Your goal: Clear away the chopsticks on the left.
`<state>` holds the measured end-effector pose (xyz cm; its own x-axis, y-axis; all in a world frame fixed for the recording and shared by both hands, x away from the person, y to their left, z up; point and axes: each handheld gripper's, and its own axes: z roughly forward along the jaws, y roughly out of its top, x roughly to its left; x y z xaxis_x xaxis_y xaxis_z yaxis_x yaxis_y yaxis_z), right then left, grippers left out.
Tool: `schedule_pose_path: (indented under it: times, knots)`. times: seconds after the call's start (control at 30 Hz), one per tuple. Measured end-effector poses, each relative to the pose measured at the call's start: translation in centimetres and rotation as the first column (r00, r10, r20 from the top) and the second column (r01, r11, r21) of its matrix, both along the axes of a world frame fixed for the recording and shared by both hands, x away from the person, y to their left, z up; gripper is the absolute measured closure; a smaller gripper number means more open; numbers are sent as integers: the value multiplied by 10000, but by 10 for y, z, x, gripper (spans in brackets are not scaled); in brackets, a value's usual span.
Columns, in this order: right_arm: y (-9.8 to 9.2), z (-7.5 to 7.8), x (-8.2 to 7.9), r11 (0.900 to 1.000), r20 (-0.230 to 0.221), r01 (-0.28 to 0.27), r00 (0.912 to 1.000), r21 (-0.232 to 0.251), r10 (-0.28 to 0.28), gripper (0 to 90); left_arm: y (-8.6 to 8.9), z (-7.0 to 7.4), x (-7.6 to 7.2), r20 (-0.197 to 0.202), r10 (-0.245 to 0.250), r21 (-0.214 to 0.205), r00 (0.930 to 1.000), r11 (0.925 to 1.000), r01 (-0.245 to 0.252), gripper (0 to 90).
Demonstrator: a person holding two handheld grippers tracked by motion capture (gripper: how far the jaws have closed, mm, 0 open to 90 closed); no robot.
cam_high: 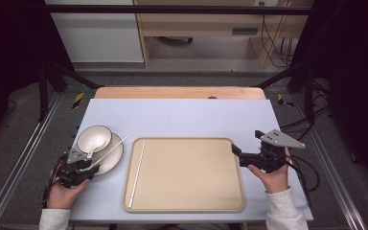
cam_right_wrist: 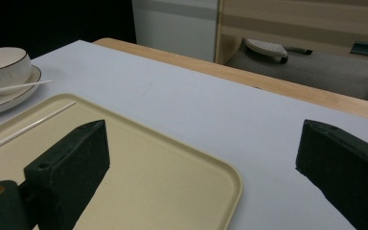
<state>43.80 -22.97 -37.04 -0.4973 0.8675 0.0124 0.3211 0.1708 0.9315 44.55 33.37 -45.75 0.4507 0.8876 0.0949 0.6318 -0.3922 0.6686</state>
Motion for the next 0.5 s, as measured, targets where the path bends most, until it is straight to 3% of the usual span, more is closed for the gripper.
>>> schedule_pose_path:
  times: [0.27, 0.5]
  knots:
    - [1, -1, 0, 10000, -42, -26, 10000, -15, 26, 48, 0, 0, 0, -72, -160, -49, 9998, 9999, 160, 754]
    - [1, 0, 0, 10000, -46, -23, 10000, -11, 23, 48, -2, 0, 0, -125, -317, -254, 9994, 9992, 314, 805]
